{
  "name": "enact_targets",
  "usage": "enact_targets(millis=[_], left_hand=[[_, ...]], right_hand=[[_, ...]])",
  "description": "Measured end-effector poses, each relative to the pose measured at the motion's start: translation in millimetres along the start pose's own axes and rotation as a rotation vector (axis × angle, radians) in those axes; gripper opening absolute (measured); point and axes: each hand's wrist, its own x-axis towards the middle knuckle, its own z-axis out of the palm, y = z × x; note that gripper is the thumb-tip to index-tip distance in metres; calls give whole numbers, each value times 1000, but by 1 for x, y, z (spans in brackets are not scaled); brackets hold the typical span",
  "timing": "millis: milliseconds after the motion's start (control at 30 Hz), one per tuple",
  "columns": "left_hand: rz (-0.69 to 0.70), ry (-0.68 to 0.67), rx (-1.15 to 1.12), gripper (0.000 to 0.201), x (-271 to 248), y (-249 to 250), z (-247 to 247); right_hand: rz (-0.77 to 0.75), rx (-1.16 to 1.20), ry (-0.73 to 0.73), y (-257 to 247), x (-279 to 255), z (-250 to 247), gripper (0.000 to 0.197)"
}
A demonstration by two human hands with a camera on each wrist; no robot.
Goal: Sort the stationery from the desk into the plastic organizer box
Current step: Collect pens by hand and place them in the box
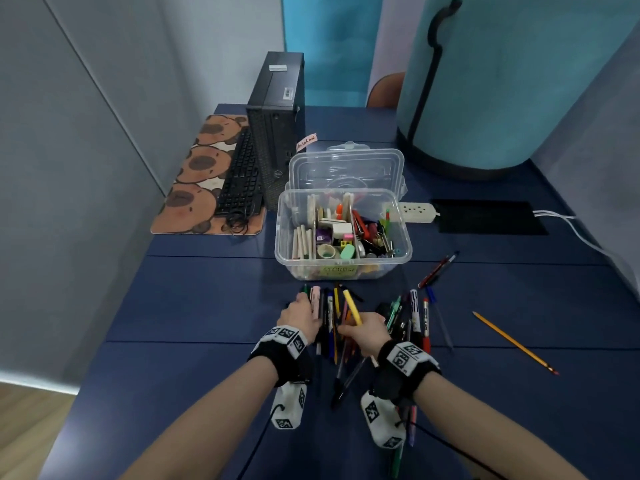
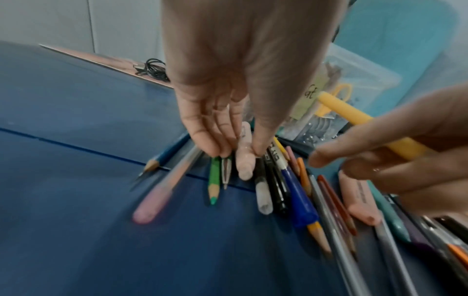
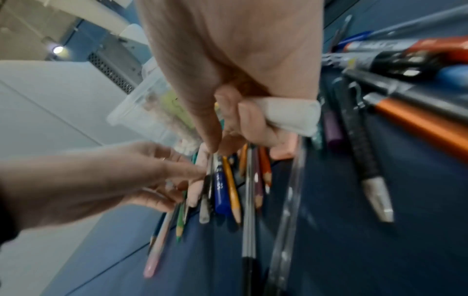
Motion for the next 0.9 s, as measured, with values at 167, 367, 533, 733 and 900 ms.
enact_targets(millis=[167,367,533,733,900], left_hand=[[-41,-45,-12,43,7,4,-1],[-93,-73,-55,75,15,-2,-1],[-75,-87,-121,71,15,-1,0],[-49,-106,-145,63,15,-10,-4],[21,-103,-168,36,15,-32,-19]], right_hand=[[19,-264,54,-13,11,22,25],[35,-359,47,-21,16,22,31],[14,-372,63,-24,14,32,23],[29,-457,90,-24,13,36,30],[72,-369,69,-27,15,30,28]])
